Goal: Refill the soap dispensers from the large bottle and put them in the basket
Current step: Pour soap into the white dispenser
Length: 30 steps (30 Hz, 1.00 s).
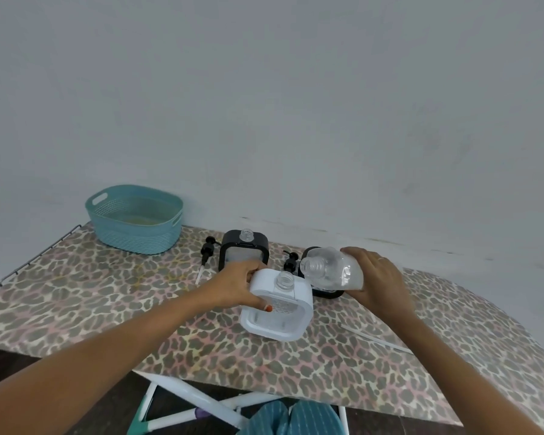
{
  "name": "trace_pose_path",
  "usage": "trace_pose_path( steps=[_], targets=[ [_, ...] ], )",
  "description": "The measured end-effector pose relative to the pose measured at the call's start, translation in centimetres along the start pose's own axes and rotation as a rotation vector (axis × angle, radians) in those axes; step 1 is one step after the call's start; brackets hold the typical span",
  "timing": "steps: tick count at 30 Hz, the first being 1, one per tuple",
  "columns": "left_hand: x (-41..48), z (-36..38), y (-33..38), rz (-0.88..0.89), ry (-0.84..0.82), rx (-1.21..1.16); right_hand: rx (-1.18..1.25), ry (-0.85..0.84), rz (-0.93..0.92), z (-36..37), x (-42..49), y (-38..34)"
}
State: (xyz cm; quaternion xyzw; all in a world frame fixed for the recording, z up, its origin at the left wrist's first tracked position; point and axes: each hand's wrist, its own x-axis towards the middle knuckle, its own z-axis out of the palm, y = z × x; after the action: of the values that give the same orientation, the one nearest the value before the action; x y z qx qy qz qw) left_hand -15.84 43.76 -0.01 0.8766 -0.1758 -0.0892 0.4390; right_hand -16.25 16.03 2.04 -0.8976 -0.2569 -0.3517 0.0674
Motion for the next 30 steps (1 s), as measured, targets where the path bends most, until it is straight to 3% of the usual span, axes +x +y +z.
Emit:
trace_pose_path(
  steps=[17, 30],
  targets=[
    [1.0, 1.9, 1.0, 0.03, -0.101, 0.068, -0.215, 0.05, -0.188, -0.8, -0.1, 1.8],
    [1.2, 2.6, 1.4, 0.03, -0.102, 0.062, -0.24, 0.053, -0.225, -1.4, 0.2, 2.3]
  ],
)
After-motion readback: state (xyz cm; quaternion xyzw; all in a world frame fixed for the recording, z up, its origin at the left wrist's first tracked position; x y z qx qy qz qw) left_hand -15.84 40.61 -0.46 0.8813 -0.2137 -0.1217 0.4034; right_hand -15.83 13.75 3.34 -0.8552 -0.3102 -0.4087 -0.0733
